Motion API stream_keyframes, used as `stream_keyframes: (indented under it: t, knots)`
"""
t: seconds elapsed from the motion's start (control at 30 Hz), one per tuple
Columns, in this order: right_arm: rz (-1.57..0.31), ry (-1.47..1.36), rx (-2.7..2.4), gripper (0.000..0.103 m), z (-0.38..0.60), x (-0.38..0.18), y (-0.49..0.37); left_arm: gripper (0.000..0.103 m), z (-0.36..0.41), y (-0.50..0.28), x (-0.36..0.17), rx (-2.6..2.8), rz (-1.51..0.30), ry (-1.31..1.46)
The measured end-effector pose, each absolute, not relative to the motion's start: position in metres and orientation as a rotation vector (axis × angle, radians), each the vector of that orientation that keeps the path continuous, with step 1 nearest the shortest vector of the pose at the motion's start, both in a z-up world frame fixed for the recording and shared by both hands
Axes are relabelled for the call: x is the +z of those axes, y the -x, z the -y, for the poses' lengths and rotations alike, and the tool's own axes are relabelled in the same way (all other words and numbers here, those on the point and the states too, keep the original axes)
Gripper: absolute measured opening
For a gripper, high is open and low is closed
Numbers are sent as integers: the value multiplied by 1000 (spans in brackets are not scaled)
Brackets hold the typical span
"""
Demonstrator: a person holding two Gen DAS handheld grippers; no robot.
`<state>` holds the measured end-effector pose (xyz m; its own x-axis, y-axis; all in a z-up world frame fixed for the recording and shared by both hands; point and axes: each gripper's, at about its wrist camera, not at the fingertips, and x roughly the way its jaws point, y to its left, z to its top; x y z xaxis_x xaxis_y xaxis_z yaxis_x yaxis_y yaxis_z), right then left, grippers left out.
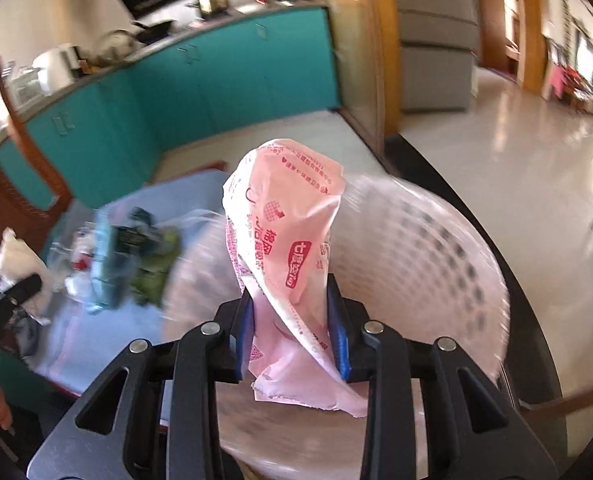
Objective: Collect trash
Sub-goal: 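Carry the pink bag with the right tool while the left tool carries the tissue, releasing both into the wastebasket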
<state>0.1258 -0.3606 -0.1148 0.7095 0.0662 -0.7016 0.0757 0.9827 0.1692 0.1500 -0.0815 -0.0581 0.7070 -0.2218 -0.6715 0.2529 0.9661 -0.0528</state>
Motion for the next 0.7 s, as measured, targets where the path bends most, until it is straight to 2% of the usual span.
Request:
stream_keyframes:
  t: [0.23, 0.27, 0.3, 0.37, 0.43, 0.5, 0.7]
  knots:
    - [-859, -314, -82, 33, 402, -142, -123, 41, 187, -175, -75, -619, -829, -64]
    - [-853, -322, -91, 37, 405, -142, -121, 41, 200, -178, -81, -648, -849, -79]
    - [-846, -325, -99, 39, 409, -141, -119, 44, 208, -179, -85, -667, -855, -92]
    - [-842, -325, -100, 44, 413, -141, -118, 58, 227, -178, -93, -711, -859, -119]
    - [-841, -323, -103, 48, 418, -141, -116, 77, 233, -176, -96, -709, -844, -129]
    - [-838, -329, -109, 54, 421, -142, -114, 81, 230, -173, -96, -701, -829, -125]
    - [-817, -319, -113, 54, 411, -137, -119, 81, 172, -171, -85, -486, -775, -102]
